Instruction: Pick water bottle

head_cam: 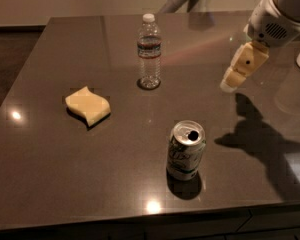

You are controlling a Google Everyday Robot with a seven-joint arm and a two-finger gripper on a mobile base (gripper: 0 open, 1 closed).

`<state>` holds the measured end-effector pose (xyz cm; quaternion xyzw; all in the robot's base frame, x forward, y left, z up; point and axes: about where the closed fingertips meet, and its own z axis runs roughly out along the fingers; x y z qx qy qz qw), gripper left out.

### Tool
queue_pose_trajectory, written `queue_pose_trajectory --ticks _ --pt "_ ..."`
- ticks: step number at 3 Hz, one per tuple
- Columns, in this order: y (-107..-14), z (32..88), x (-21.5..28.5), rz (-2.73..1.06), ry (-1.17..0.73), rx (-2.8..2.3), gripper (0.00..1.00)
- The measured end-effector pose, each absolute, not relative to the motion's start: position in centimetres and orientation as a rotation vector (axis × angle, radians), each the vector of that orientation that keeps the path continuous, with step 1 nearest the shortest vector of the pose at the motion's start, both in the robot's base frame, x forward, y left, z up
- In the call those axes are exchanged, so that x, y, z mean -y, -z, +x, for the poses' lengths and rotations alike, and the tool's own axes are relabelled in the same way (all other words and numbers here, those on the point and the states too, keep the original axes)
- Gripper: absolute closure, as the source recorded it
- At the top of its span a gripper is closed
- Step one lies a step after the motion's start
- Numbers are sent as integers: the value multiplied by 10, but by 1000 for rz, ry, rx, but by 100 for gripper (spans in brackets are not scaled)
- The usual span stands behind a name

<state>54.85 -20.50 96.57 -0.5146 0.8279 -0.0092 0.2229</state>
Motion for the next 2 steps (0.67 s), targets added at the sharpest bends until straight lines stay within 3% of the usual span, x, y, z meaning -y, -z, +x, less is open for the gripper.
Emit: queue_pose_trajectory --ticks 2 --pt "-962 611 139 -1346 -185 -2152 0"
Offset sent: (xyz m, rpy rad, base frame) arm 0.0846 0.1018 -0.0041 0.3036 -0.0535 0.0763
